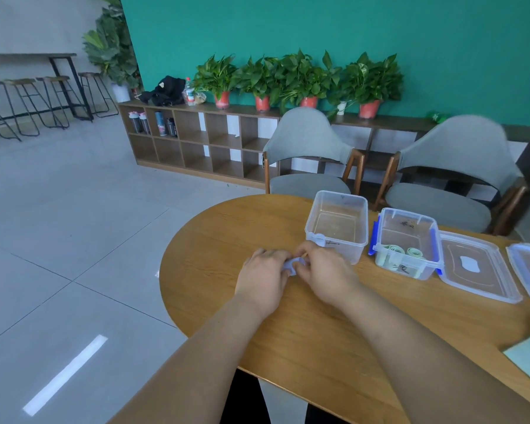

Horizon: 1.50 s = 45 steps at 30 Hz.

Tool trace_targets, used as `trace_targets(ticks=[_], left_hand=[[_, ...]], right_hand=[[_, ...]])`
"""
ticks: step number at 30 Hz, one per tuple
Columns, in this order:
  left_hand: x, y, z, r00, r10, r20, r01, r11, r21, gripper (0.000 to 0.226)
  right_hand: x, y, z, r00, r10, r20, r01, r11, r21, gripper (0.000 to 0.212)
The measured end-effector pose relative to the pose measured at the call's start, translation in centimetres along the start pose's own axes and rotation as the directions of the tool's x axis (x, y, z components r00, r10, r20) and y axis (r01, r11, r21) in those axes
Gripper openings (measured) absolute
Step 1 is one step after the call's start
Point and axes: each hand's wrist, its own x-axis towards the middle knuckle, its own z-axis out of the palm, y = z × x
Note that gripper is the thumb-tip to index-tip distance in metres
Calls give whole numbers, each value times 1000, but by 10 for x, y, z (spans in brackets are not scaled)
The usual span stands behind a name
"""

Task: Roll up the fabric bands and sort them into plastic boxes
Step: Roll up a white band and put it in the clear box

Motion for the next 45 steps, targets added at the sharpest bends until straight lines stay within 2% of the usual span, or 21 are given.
trace_targets(ticks=[6, 11, 15, 18, 25, 31, 36, 42, 45], left_hand=[[-18, 21, -11, 999, 27, -46, -30, 997, -76, 23], [-30, 41, -21, 995, 35, -90, -48, 989, -139, 13], [-33, 55, -24, 990, 47, -136, -70, 983, -172, 17], [-33, 62, -23, 992, 59, -109, -81, 976, -205, 21], [-18, 71, -25, 996, 90, -24, -93, 974, -208, 24], [8, 74, -19, 985, 172, 2, -170, 977, -125, 24], [31, 70, -16, 989, 141, -38, -144, 986, -84, 24], [59, 67, -17, 994, 104, -41, -108, 989, -97, 26], [74, 64, -16, 995, 87, -51, -91, 990, -104, 26]], right_hand=[[-23, -7, -22, 998, 65, -26, -63, 995, 81, 16], [-42, -10, -40, 992, 114, -50, -107, 987, 123, 9], [-53, -10, -50, 985, 153, -86, -142, 982, 125, 8], [-58, -7, -56, 981, 170, -98, -157, 979, 129, 9], [-60, 7, -75, 985, 136, -102, -124, 985, 120, 22], [-48, 16, -94, 995, 44, -91, -37, 997, 74, 21], [-28, 19, -109, 998, -5, -62, 9, 999, 54, 26], [9, 22, -118, 998, -39, -59, 33, 994, -107, 24], [26, 23, -120, 997, -51, -61, 43, 992, -122, 22]])
